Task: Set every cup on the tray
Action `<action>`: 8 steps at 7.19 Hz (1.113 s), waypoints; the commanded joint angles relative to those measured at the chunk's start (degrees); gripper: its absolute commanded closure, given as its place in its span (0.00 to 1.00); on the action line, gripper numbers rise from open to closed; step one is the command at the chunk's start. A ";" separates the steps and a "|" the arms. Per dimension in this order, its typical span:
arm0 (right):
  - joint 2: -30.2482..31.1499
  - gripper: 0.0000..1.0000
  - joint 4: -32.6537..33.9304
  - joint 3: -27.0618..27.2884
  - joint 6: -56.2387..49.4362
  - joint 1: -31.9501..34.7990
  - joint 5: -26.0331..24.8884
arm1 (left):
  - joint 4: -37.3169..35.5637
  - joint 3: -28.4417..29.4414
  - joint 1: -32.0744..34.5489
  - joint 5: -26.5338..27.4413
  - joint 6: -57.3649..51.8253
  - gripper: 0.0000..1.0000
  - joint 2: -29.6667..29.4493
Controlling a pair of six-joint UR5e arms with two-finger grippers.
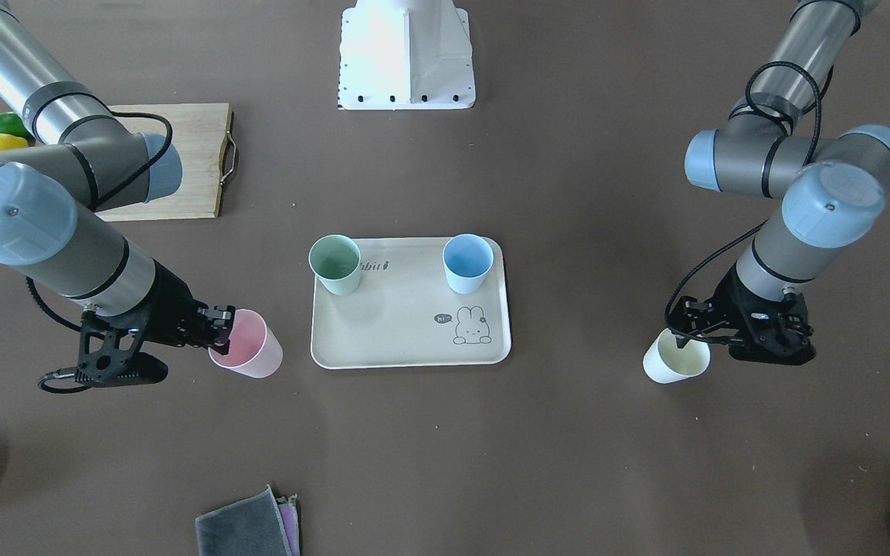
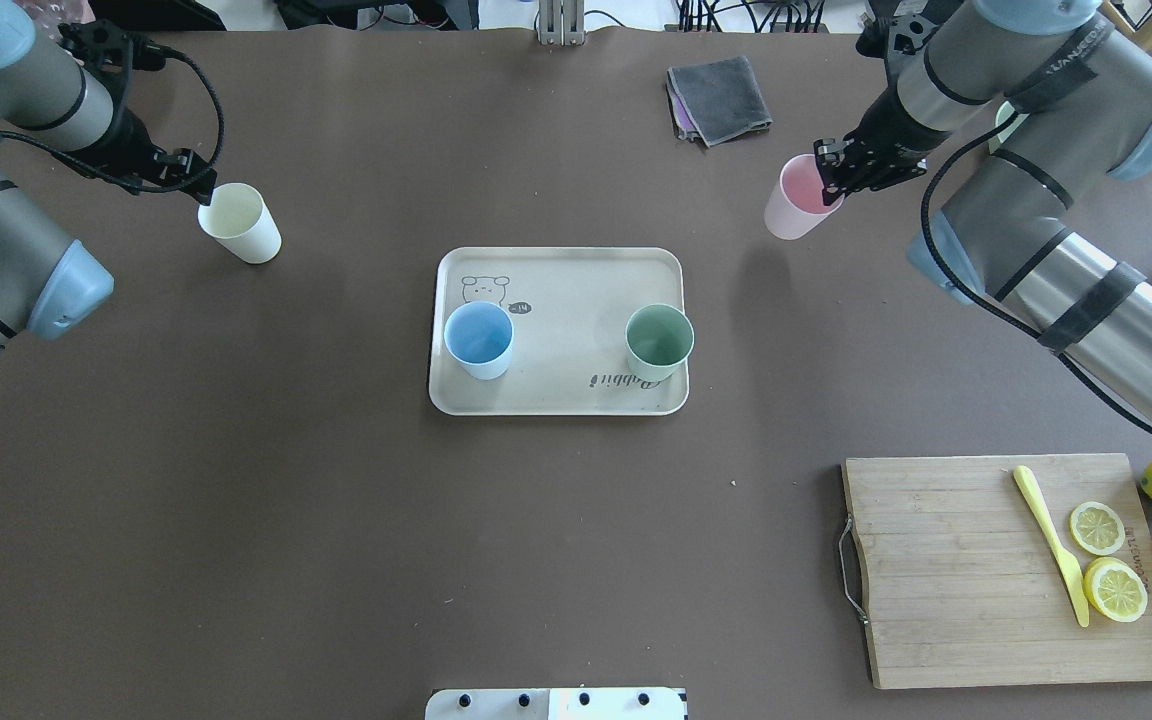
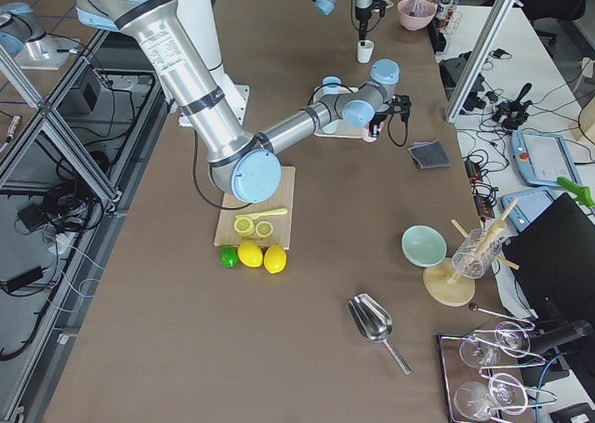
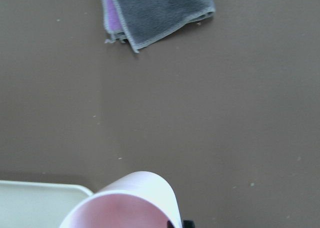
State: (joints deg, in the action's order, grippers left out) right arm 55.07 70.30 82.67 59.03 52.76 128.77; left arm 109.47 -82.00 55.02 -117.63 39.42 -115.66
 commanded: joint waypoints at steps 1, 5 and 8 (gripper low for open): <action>-1.62 1.00 0.10 1.96 4.85 -2.21 -0.27 | 1.70 2.36 -1.92 0.38 0.13 0.99 -0.53; -2.33 1.00 0.01 1.18 6.18 -7.92 -5.00 | 0.66 1.24 -2.19 -0.50 6.87 1.00 -9.13; -2.59 0.91 -0.51 0.39 6.62 -11.18 -8.70 | 0.75 0.35 -10.17 3.69 18.02 1.00 -13.97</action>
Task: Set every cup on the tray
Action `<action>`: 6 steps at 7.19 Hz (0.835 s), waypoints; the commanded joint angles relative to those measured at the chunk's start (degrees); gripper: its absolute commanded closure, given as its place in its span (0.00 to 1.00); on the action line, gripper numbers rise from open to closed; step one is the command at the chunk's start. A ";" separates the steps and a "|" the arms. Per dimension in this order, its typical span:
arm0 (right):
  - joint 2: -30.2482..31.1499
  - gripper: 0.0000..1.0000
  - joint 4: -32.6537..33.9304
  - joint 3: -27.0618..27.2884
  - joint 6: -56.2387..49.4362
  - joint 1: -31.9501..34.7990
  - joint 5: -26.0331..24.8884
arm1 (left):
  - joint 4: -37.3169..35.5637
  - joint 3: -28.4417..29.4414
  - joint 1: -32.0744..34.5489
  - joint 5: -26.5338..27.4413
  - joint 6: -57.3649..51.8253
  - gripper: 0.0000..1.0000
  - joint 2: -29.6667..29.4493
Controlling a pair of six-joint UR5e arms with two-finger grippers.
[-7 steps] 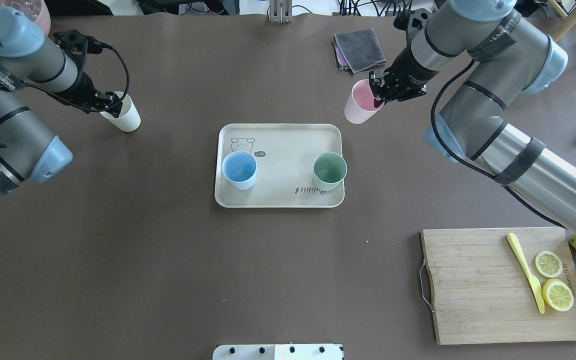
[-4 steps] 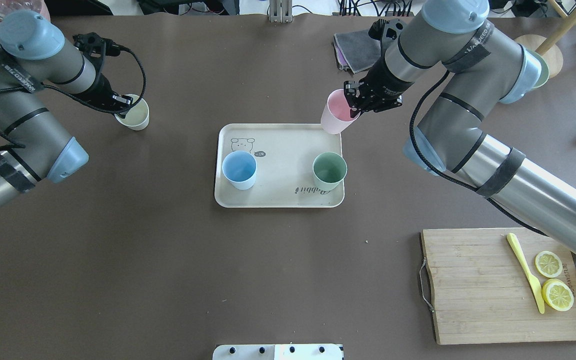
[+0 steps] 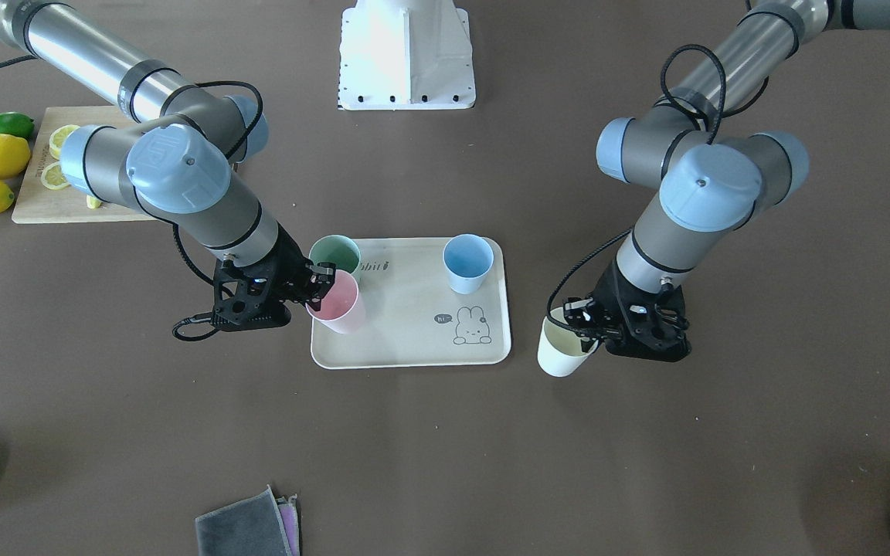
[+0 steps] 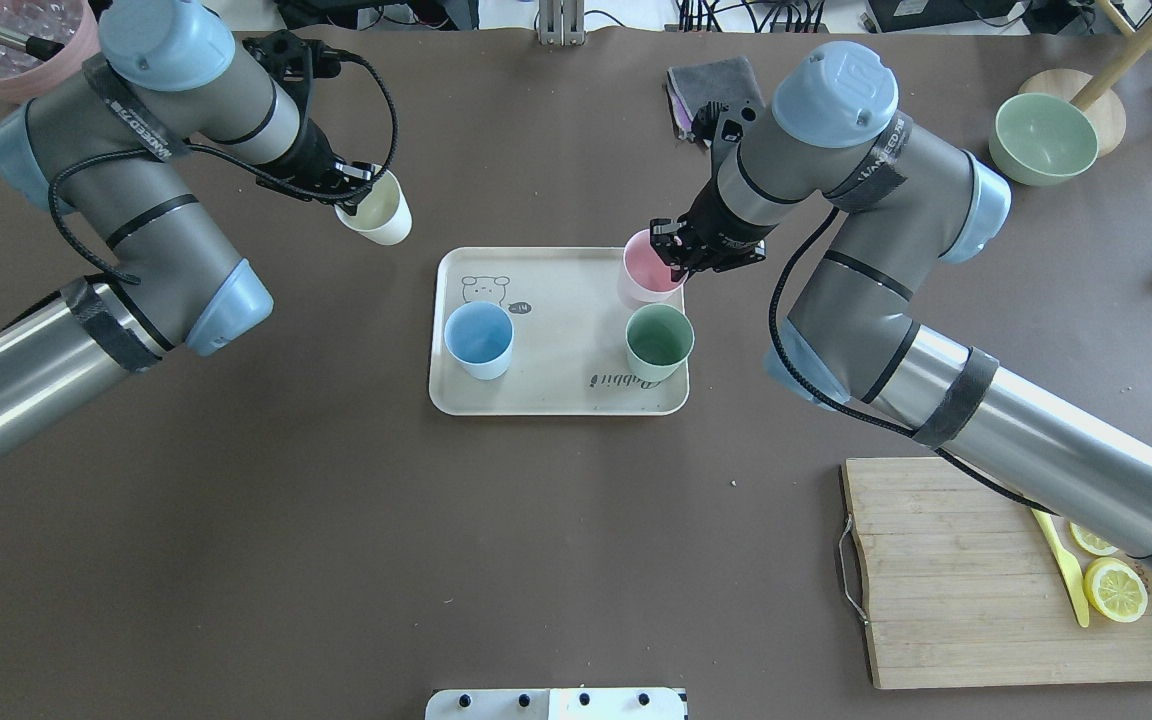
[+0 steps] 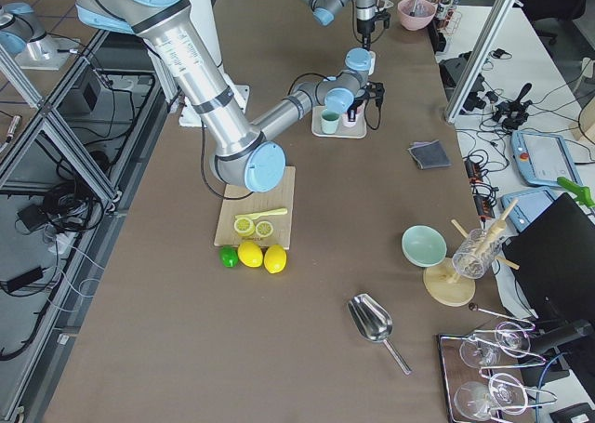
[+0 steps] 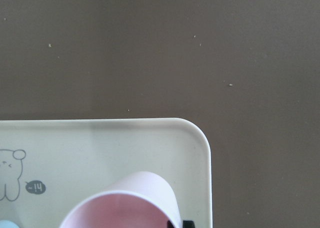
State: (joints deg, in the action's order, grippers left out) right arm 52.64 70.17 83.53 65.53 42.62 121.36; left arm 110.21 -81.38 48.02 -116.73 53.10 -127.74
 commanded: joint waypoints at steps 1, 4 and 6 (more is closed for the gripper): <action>-0.43 0.01 -0.47 -0.48 0.29 -1.05 -1.47 | 0.01 -0.45 -6.59 5.61 6.03 1.00 -2.68; -1.66 0.00 -0.39 -0.39 -0.32 0.71 -1.30 | 0.10 -0.28 -10.30 6.07 9.28 1.00 -4.18; -1.66 0.00 -0.12 -0.39 -0.32 1.59 -1.04 | 0.45 0.16 -10.14 5.99 9.30 0.01 -4.71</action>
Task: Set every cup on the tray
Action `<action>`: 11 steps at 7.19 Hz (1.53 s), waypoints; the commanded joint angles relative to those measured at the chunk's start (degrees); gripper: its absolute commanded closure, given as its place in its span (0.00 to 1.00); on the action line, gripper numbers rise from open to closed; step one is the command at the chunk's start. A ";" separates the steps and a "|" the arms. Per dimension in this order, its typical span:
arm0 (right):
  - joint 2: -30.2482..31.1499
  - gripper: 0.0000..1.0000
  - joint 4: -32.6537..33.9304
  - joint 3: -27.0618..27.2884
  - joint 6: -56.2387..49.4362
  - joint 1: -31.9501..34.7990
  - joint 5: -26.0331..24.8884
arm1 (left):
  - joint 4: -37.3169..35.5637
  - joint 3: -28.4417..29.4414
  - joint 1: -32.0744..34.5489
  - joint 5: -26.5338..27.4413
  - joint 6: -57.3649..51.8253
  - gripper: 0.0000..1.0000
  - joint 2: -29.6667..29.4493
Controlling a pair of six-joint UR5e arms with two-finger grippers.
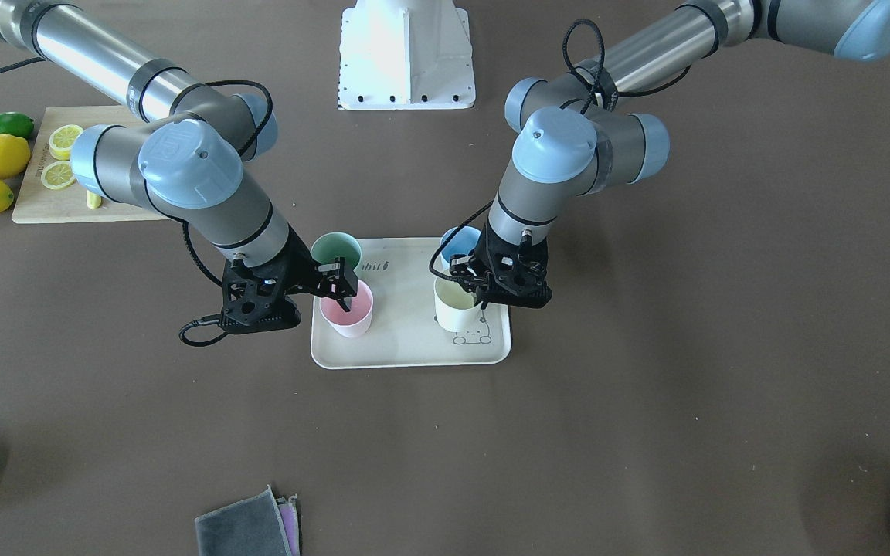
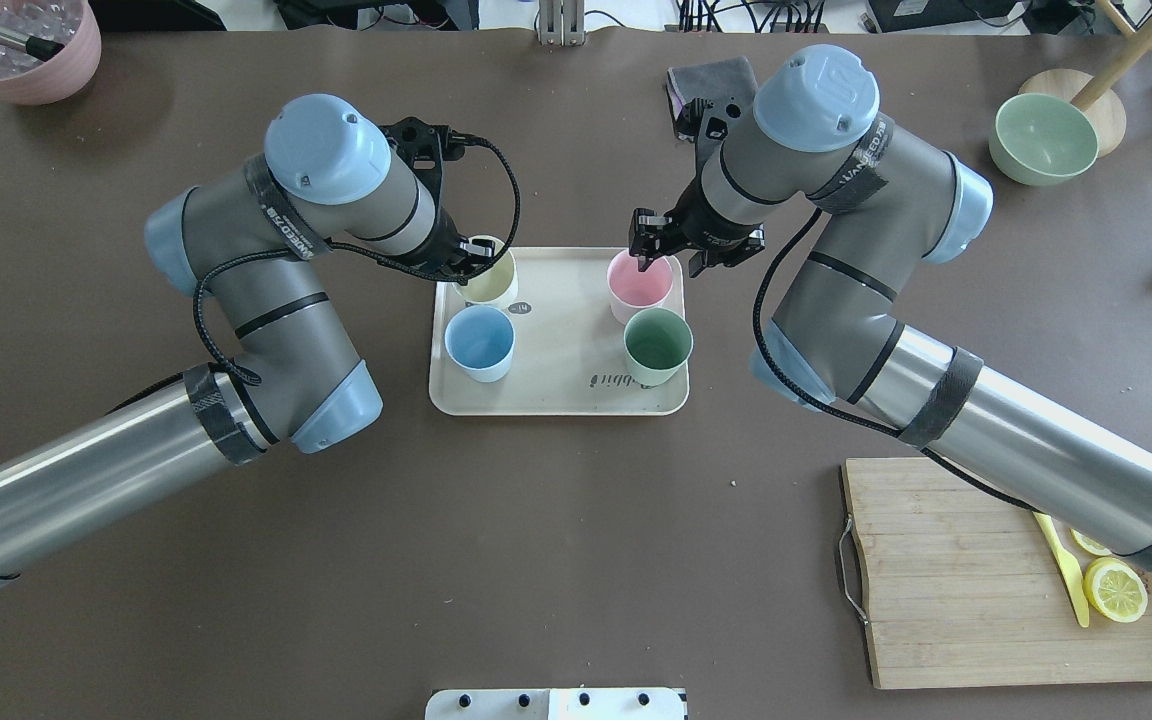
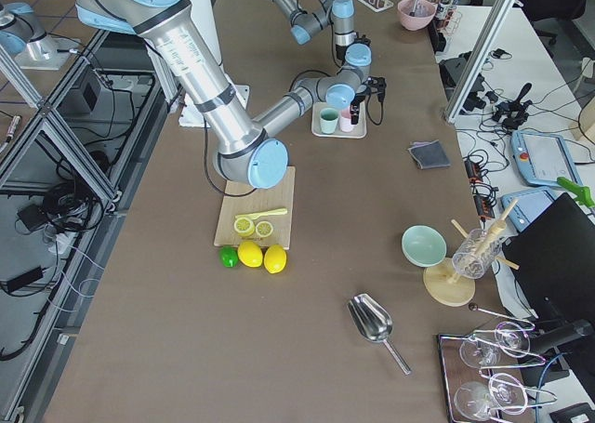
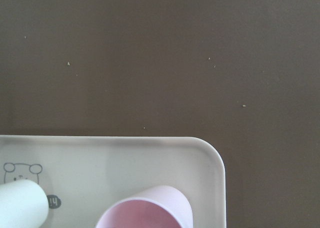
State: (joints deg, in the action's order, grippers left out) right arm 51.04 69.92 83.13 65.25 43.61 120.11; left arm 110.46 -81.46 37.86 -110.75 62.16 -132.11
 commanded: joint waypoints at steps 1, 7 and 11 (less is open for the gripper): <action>-0.06 0.00 0.39 0.37 -0.03 1.47 0.47 | 0.11 0.33 2.98 -0.34 -0.54 0.01 -0.35; 12.72 0.00 4.07 5.17 -19.45 18.76 11.27 | -1.12 -6.42 23.19 -12.47 -31.34 0.02 18.68; 30.57 0.00 7.25 10.81 -48.42 33.88 16.11 | -1.82 -7.05 42.08 -22.06 -56.24 0.02 31.89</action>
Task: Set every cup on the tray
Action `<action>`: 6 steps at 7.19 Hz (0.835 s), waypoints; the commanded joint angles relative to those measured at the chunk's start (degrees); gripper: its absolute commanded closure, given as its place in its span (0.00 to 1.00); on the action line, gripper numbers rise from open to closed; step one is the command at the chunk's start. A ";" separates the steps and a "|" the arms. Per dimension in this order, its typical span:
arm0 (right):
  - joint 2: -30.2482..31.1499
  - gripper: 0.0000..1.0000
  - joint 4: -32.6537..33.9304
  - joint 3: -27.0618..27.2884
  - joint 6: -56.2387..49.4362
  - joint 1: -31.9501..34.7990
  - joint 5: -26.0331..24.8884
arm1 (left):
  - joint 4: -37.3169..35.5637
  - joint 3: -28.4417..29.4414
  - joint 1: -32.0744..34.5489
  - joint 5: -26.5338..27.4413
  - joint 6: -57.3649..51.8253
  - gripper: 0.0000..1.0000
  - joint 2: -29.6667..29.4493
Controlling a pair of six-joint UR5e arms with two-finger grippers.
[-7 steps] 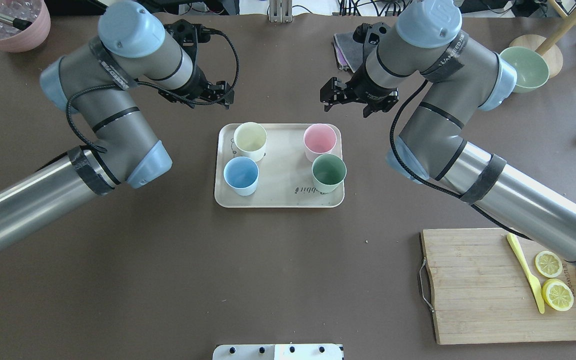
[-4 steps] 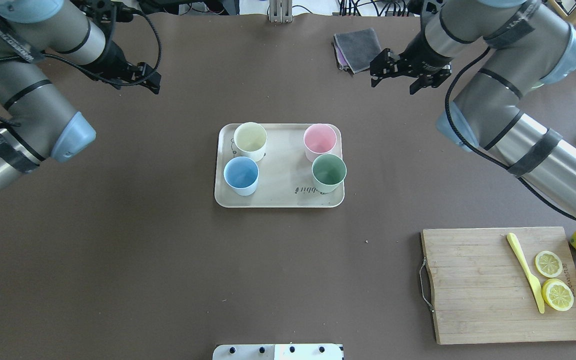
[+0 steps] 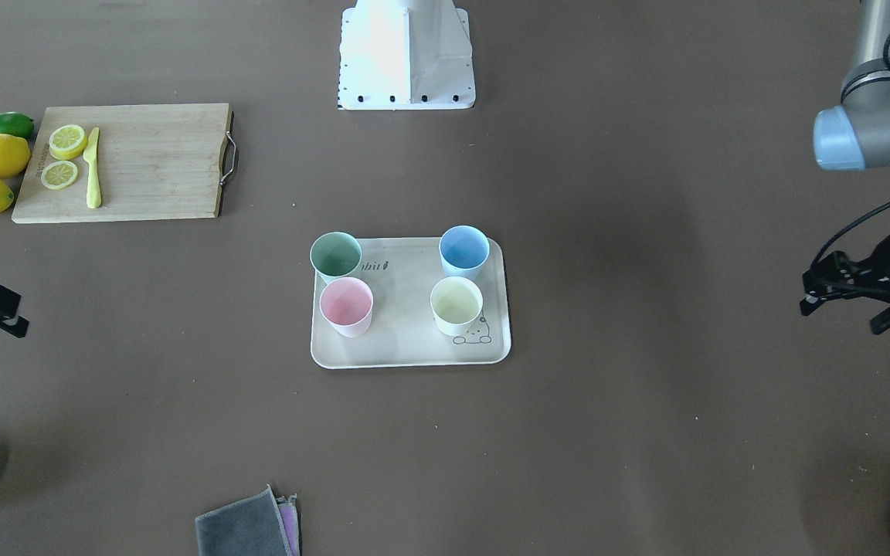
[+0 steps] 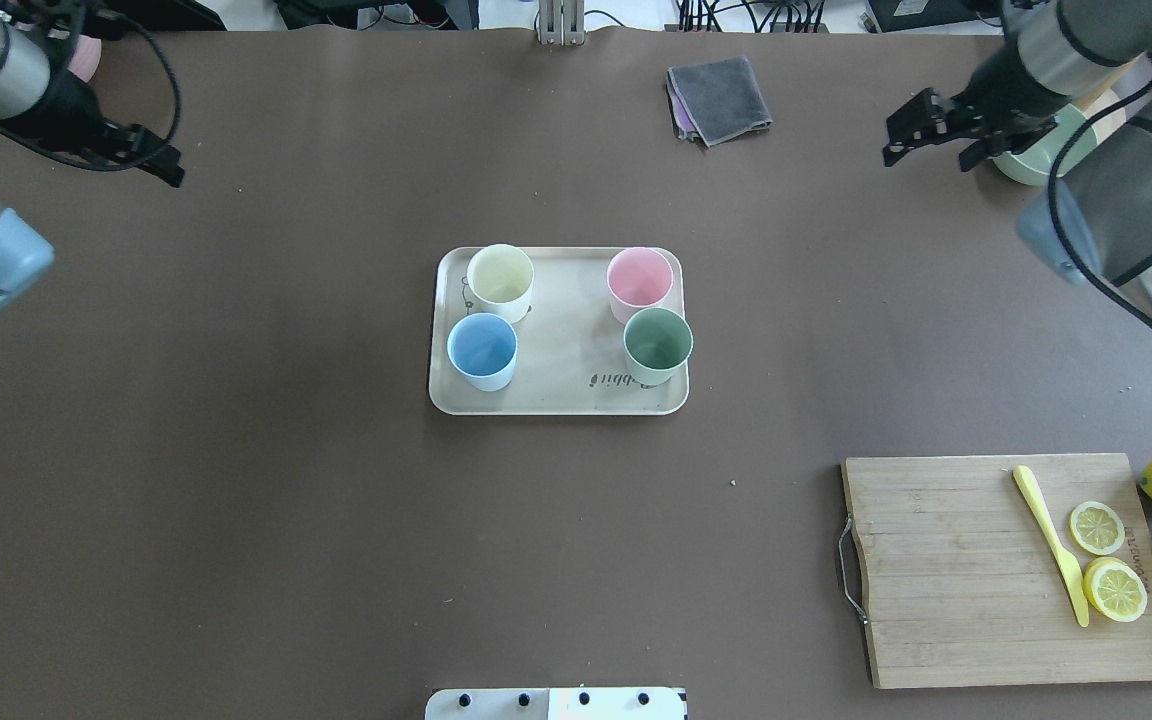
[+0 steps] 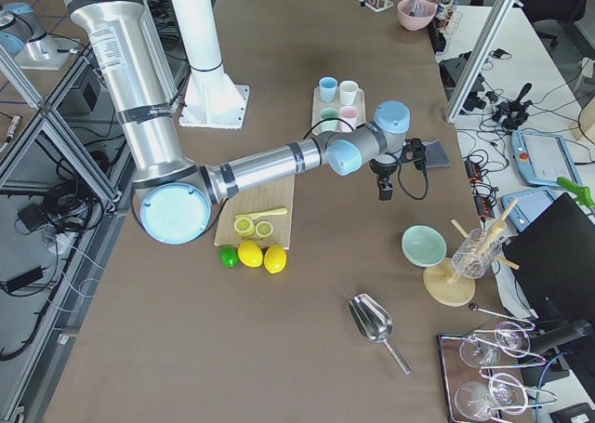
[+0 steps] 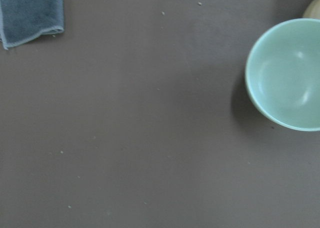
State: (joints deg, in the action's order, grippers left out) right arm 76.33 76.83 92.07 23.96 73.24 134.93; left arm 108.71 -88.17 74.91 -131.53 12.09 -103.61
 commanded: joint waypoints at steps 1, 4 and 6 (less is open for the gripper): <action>10.11 0.00 0.34 4.58 -11.43 6.63 1.65 | -0.78 -0.42 6.02 -1.44 -6.21 0.02 3.93; 15.95 0.00 0.16 7.86 -15.42 9.20 1.74 | -2.72 -1.03 6.91 -0.75 -6.12 0.02 7.70; 15.78 0.00 -0.02 7.95 -15.43 9.11 0.95 | -2.20 -3.49 6.83 0.48 -5.77 0.02 10.95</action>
State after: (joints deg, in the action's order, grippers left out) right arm 92.01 76.94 99.95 8.68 82.32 136.19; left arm 106.07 -90.31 81.76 -132.06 6.13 -94.90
